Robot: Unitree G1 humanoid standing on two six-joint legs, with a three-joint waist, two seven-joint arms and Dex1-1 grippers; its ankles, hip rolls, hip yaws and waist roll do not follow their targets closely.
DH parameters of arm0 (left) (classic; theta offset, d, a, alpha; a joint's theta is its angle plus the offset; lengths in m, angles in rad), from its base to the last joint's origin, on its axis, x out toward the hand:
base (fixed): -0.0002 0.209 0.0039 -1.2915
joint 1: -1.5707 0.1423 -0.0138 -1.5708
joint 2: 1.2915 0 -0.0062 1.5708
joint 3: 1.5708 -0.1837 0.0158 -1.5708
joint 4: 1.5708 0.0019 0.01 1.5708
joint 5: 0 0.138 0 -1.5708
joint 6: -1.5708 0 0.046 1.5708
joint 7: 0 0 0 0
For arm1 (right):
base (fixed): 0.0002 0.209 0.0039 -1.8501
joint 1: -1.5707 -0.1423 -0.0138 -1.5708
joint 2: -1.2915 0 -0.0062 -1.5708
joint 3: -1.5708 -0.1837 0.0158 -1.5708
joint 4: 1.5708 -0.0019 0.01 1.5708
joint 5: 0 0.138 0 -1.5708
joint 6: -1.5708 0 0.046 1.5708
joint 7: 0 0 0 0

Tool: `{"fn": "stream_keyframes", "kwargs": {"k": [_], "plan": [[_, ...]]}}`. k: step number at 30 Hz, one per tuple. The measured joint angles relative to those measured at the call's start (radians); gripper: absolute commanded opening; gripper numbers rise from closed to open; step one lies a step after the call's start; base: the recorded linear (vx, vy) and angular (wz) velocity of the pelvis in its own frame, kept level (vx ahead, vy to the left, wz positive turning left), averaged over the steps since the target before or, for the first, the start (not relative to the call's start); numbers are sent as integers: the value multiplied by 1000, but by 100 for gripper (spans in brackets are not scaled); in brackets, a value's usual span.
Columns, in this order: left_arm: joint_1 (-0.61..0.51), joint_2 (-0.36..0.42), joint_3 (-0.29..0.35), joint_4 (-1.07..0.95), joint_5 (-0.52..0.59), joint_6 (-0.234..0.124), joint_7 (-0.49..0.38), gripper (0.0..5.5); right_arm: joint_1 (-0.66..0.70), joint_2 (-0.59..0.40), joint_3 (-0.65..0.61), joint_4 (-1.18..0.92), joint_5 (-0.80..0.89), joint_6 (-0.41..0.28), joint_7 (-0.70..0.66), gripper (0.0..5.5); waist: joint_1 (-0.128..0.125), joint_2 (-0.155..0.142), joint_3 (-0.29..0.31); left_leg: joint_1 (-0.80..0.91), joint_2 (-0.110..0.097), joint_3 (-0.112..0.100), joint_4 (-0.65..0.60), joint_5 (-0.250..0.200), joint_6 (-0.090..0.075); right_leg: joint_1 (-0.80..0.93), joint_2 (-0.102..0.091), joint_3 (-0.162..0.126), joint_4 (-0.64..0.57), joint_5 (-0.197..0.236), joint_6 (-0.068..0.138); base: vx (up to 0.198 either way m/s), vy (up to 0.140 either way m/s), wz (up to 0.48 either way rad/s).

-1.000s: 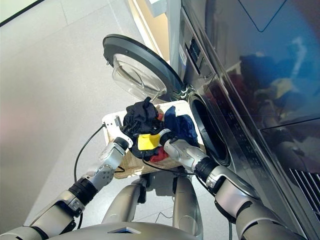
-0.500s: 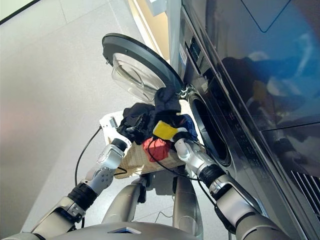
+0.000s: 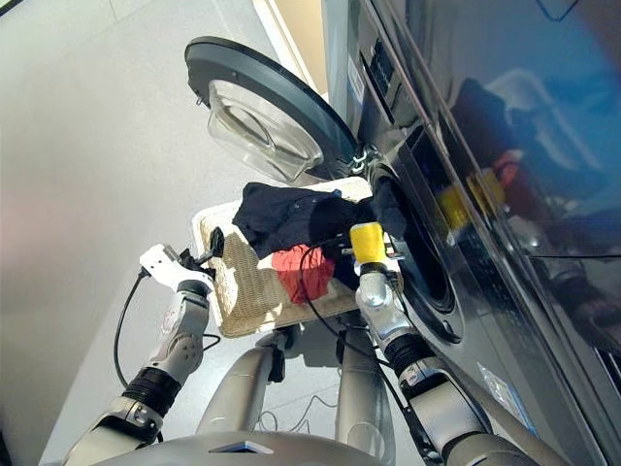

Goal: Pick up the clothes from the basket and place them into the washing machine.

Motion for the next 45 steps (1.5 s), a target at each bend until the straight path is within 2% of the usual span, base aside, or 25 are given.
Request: {"fn": "stream_keyframes", "kwargs": {"k": [4, 6, 8, 12, 15, 17, 18, 19, 21, 25, 27, 32, 33, 34, 39, 42, 45], "plan": [[-6, 2, -1, 9, 55, -11, 14, 550, -115, -3, -106, 35, 123, -51, -56, 0, 9, 22, 27, -95, -3, 3, 63, -9, 3, -90, -3, 10, 48, -1, 1, 0, 0, 0], [-20, 0, -7, 10, 70, -11, 19, 550, -176, -16, -147, 41, 146, -74, -83, 0, 22, 31, 45, -135, -4, 8, 90, -10, 2, -130, -2, 19, 70, 3, -1, 0, 0, 0], [-23, 2, -11, -1, 89, -11, 21, 550, -273, -28, -208, 96, 190, -99, -119, 0, 35, 35, 51, -191, 2, 20, 146, -30, 4, -181, 4, 33, 101, 1, -1, 0, 0, 0], [-33, 26, -29, -9, 91, -15, 18, 550, -488, -92, -299, 190, 318, -146, -146, 0, 61, 59, 65, -311, 12, 25, 263, -69, 8, -287, 16, 54, 165, -1, -2, -13, -11, -22], [-46, 30, -31, -12, 89, -13, 15, 550, -611, -164, -309, 226, 423, -172, -143, 0, 85, 69, 70, -390, 15, 27, 333, -88, 12, -360, 19, 64, 210, -3, 3, 1, -17, -9], [-48, 33, -31, -12, 89, -11, 14, 550, -661, -195, -293, 254, 462, -174, -137, 0, 87, 69, 71, -416, 18, 28, 355, -94, 14, -384, 23, 67, 223, -5, 1, 38, -58, -25], [-48, 33, -32, -12, 89, -10, 13, 550, -669, -210, -288, 253, 467, -174, -136, 0, 87, 69, 71, -419, 23, 30, 360, -96, 15, -388, 24, 69, 227, -6, 1, 0, 0, 0], [-48, 34, -33, -12, 89, -10, 13, 550, -678, -221, -286, 253, 469, -174, -136, 0, 87, 69, 72, -421, 18, 34, 364, -98, 16, -390, 24, 79, 230, -7, 2, 0, 0, 0], [-48, 38, -33, -13, 89, -10, 11, 550, -702, -254, -286, 233, 469, -176, -144, 0, 86, 68, 72, -427, 22, 48, 360, -103, 18, -403, 27, 91, 235, -9, 6, 0, 0, 0], [-49, 58, -30, -13, 90, -10, 11, 550, -744, -373, -279, 193, 431, -205, -200, 0, 85, 66, 74, -459, 20, 51, 366, -108, 19, -438, 30, 107, 238, -8, 11, 8, -13, -4], [-50, 64, -27, -12, 91, -10, 13, 550, -742, -383, -239, 189, 348, -204, -263, 0, 87, 66, 75, -471, 18, 52, 379, -112, 24, -449, 32, 110, 241, -9, 14, 0, 0, 0], [-59, 71, -24, -10, 95, -12, 37, 550, -736, -410, -259, 189, 214, -196, -409, 0, 80, 50, 87, -482, 9, 60, 383, -119, 30, -460, 29, 117, 240, -11, 29, 0, 0, 0], [-66, 72, -24, -8, 102, -12, 41, 550, -734, -413, -268, 196, 204, -195, -416, 95, 78, 46, 89, -482, 14, 62, 384, -119, 31, -460, 28, 119, 240, -11, 32, 0, 0, 0], [-72, 73, -24, -5, 109, -13, 44, 550, -734, -415, -267, 213, 205, -194, -409, 550, 77, 45, 90, -482, 14, 64, 385, -121, 33, -459, 28, 120, 241, -12, 34, 0, 0, 0], [-115, 75, -33, 2, 110, -16, 41, 550, -732, -414, -180, 325, 271, -153, -222, 550, 64, 40, 93, -475, 14, 65, 387, -123, 35, -450, 28, 121, 241, -10, 35, 0, 0, 0], [-138, 78, -46, 5, 110, -16, 21, 550, -684, -350, -105, 331, 297, -126, -91, 550, 30, 32, 99, -440, 17, 66, 373, -123, 34, -417, 30, 121, 233, -7, 29, 0, 0, 0], [-156, 77, -73, -19, 110, -15, -10, 550, -600, -310, -21, 308, 276, -90, -7, 550, 14, 30, 100, -389, 20, 66, 336, -123, 33, -368, 28, 119, 206, -9, 32, 0, 0, 0]]}}
